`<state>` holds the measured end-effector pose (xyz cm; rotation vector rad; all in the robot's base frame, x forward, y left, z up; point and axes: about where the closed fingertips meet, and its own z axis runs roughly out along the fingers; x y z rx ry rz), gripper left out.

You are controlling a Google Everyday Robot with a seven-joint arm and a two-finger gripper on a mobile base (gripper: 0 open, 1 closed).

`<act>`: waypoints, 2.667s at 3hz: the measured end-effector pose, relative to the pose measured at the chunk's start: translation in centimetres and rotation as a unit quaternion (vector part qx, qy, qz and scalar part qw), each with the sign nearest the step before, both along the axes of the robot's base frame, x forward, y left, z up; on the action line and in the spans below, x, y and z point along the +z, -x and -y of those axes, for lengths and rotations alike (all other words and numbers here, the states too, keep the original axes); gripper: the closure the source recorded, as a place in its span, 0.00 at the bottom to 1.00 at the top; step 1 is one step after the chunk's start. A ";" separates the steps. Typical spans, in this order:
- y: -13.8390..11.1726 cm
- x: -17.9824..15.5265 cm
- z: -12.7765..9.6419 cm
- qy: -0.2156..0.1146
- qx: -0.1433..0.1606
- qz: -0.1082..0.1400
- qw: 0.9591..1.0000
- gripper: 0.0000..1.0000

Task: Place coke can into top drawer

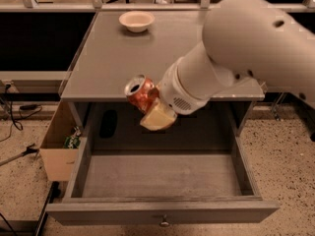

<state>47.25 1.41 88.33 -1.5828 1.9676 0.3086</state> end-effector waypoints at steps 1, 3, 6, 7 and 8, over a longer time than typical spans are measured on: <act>1.0 -2.5 2.1 0.018 -0.006 0.000 1.000 1.00; 1.5 -9.8 5.3 -0.031 -0.009 0.015 0.999 1.00; -0.8 -12.9 3.9 -0.093 0.017 0.025 0.995 1.00; -1.6 -14.8 3.0 -0.119 0.025 0.020 0.992 1.00; -2.2 -16.8 2.4 -0.146 0.026 0.010 0.989 1.00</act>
Offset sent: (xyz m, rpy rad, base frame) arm -0.0175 -0.0667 -0.0948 0.0096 -0.0161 -0.0130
